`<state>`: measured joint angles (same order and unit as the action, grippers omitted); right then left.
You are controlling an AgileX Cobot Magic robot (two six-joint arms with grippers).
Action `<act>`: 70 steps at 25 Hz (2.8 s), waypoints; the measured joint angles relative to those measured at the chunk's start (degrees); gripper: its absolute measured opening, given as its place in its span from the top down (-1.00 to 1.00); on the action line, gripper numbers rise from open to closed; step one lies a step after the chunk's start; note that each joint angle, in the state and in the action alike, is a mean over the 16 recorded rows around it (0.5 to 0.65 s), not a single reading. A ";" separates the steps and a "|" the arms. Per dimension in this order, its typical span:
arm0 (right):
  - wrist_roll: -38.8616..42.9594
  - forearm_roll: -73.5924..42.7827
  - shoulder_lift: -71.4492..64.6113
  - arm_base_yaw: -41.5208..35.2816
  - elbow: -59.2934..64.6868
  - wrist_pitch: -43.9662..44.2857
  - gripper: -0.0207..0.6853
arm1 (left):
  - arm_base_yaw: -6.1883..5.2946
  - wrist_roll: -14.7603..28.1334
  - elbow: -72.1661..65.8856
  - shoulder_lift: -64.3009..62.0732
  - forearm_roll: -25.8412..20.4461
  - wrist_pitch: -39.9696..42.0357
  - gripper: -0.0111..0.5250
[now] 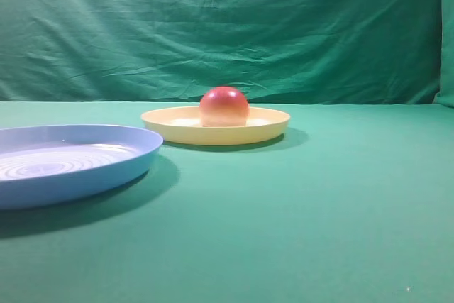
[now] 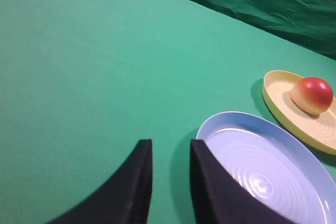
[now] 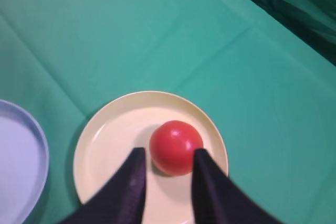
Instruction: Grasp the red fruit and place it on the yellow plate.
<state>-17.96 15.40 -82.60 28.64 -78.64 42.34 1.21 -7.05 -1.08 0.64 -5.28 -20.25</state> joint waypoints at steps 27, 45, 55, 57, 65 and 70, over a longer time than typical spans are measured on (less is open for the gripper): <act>6.13 -2.93 45.48 -0.32 40.66 -5.29 0.94 | 0.00 0.00 0.00 0.00 0.00 0.00 0.37; 7.99 -4.80 68.80 -19.10 63.76 -15.80 0.94 | 0.00 0.00 0.00 0.00 0.00 0.00 0.37; 7.99 -4.93 80.66 -23.95 76.17 -18.61 0.94 | 0.00 0.00 0.00 0.00 0.00 0.00 0.37; 7.99 -4.94 81.84 -24.19 77.60 -18.94 0.94 | 0.00 0.00 0.00 0.00 0.00 0.00 0.37; 7.92 -5.00 83.25 -24.56 79.97 -19.73 0.94 | 0.00 0.00 0.00 0.00 0.00 0.00 0.37; 7.88 -5.00 83.29 -24.61 80.01 -19.88 0.94 | 0.00 0.00 0.00 0.00 0.00 0.00 0.37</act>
<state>-10.08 10.40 0.69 4.03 1.38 22.46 1.21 -7.05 -1.08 0.64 -5.28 -20.25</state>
